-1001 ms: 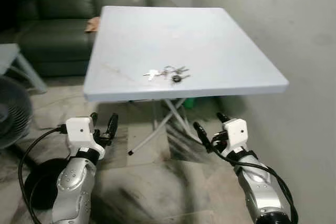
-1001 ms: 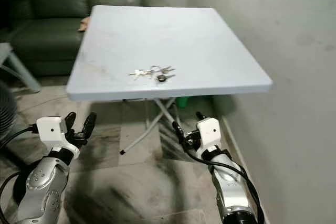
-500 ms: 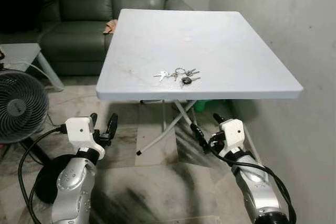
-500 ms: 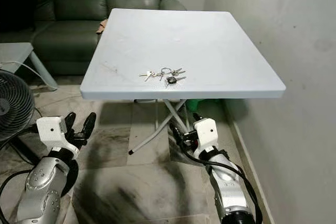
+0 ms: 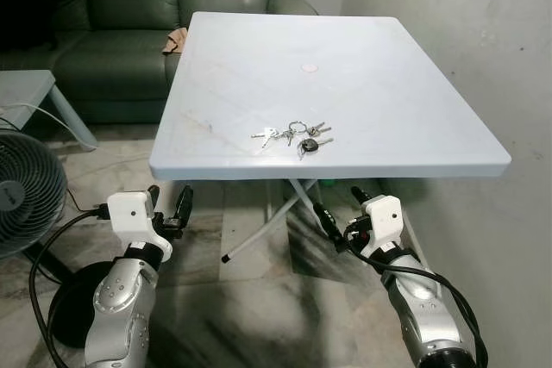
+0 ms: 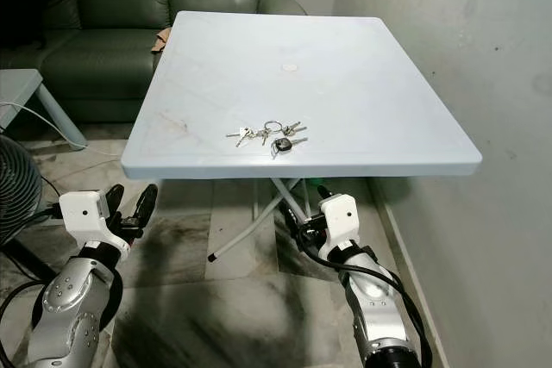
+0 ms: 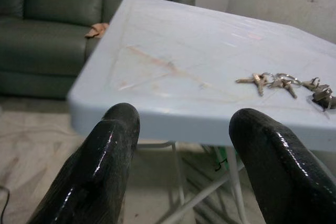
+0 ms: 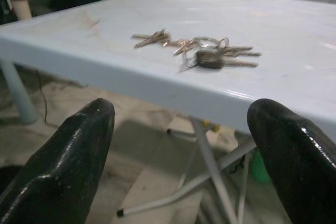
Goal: Hang keys on a hook
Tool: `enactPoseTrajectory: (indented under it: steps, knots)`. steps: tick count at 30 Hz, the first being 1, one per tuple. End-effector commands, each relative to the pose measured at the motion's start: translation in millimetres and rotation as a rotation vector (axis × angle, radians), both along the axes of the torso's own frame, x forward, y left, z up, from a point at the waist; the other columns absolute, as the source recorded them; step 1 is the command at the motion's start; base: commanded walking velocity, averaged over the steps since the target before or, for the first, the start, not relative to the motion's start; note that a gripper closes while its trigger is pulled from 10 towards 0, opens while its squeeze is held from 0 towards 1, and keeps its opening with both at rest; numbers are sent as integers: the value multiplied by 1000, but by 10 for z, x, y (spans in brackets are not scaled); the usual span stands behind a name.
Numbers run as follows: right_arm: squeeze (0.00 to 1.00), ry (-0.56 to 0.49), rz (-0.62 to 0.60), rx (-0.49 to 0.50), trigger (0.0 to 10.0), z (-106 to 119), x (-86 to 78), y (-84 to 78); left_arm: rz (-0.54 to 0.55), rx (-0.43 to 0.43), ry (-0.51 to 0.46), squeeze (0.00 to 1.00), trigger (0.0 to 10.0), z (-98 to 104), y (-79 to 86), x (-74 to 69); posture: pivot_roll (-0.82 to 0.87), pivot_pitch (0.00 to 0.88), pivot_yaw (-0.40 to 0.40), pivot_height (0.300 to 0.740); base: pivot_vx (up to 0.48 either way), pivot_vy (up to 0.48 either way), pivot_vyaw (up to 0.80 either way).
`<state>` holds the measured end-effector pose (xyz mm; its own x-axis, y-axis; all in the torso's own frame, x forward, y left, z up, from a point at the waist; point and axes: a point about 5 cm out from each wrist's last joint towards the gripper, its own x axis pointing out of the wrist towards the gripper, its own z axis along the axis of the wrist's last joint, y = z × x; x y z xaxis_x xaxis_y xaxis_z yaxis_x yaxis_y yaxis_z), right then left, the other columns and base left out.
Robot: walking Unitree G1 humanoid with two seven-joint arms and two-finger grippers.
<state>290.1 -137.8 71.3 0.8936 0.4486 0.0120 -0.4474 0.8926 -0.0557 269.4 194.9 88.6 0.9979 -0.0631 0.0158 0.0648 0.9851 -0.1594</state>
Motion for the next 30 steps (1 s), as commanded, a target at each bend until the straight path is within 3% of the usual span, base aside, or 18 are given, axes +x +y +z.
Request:
enactPoseTrajectory:
  steps: [1,14,16,18,30]
  knots:
    - [0,-14,-11,-5,10000,39,4,-62,-15,-4,-14,0,10000,44,-45,14,-100,0,-28,740,326,0,0]
    - [0,-10,-5,-7,10000,42,13,-70,-11,-9,-13,0,10000,51,-44,27,-97,0,-32,740,329,0,0]
    - [0,-22,3,-61,10000,39,10,-71,-13,-9,-12,0,10000,50,-54,23,-98,0,-32,740,330,0,0]
    - [0,-15,9,-50,10000,34,7,-66,-14,-10,-12,0,10000,51,-57,25,-97,0,-33,740,324,0,0]
    - [0,-20,19,-69,10000,36,3,-53,-15,-19,-15,0,10000,53,-70,25,-98,0,-33,740,296,0,756]
